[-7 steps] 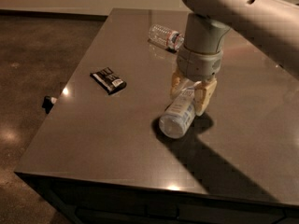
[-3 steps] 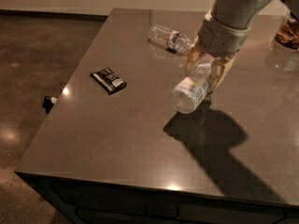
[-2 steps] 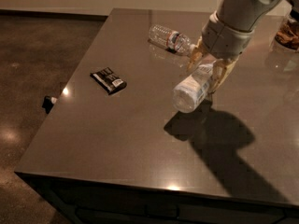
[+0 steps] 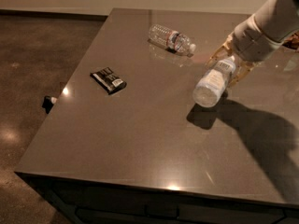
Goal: Place blue plastic bottle upright
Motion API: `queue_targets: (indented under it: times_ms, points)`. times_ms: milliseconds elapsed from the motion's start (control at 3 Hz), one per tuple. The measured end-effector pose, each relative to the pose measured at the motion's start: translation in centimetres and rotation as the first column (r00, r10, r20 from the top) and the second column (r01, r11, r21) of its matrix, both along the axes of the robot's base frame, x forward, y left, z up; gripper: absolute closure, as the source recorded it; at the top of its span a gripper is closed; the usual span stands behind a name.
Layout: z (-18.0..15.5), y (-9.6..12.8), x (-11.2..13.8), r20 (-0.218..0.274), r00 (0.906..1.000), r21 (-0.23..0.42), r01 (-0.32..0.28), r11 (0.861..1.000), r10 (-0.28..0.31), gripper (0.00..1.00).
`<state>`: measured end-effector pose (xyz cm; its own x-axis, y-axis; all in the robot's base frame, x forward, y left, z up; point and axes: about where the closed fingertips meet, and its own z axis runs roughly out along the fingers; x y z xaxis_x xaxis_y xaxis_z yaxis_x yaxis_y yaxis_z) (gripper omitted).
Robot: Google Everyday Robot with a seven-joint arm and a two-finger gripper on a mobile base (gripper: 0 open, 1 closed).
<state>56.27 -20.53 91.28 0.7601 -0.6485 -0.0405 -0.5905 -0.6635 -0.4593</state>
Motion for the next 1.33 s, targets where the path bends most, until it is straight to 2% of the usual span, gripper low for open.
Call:
queue_targets:
  times_ms: [333,667,1000,1333]
  points:
    - [0.7,-1.4,0.7,0.098,0.9927,0.013,-0.072,0.997,0.07,1.0]
    - [1.6,-2.6,0.8,0.228,0.9646,-0.023,-0.13,0.991,0.132,1.0]
    - [2.3,-3.4,1.1,0.368,0.9165,-0.071,-0.141,0.987,0.157,1.0]
    - [3.9,-4.0,1.6,0.538,0.8287,-0.123,-0.105,0.987,0.156,1.0]
